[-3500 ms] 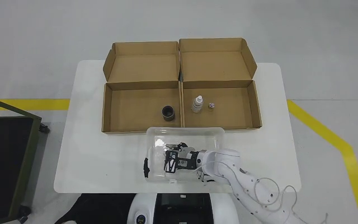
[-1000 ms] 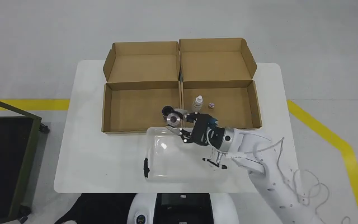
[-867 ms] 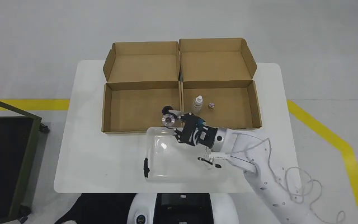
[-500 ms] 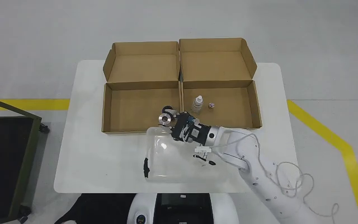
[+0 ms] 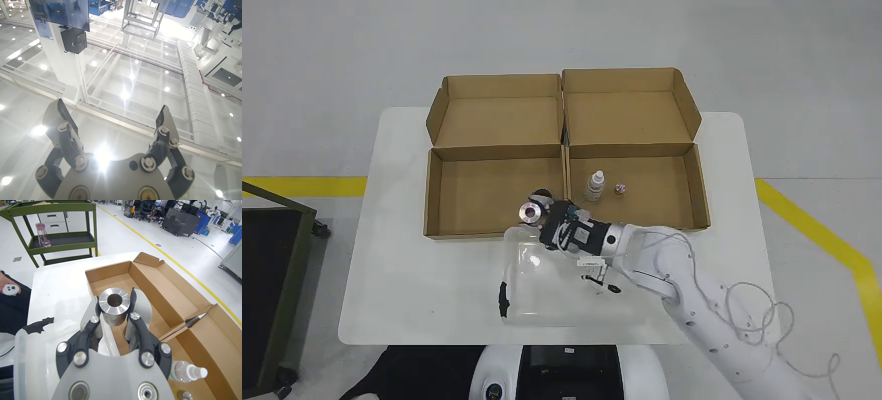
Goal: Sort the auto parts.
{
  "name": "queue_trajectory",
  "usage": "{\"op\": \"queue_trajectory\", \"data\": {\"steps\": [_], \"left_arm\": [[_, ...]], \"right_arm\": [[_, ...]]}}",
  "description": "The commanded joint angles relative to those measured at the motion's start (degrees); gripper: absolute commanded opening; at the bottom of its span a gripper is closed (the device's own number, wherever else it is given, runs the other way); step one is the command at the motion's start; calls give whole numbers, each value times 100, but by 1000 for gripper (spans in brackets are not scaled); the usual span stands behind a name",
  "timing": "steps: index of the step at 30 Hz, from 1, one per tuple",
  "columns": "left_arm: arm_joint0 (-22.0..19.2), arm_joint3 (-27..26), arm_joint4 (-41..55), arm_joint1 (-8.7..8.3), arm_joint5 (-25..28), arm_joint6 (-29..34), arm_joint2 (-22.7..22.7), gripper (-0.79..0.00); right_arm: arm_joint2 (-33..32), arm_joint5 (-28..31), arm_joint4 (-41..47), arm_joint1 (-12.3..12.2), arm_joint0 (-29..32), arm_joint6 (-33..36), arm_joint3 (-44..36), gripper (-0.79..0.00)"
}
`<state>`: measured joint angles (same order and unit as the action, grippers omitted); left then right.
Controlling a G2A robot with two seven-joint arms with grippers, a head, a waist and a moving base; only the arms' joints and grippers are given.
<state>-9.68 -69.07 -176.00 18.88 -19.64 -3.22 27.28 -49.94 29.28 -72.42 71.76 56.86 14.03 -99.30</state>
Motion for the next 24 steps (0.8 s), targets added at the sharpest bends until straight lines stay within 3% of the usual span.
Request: {"op": "queue_trajectory", "data": {"steps": [1,13,18,24], "left_arm": [[0,0,0,0,0,0,0,0],[0,0,0,0,0,0,0,0],[0,0,0,0,0,0,0,0],[0,0,0,0,0,0,0,0]], "right_arm": [[204,-75,89,85,-270,30,239,-785],[1217,-670,328,650,-1471,434,1615,-785],[1558,-896,320,894,-1865,895,2118,-785],[1842,-869,537,1170,-2219,1221,2655,-785]]}}
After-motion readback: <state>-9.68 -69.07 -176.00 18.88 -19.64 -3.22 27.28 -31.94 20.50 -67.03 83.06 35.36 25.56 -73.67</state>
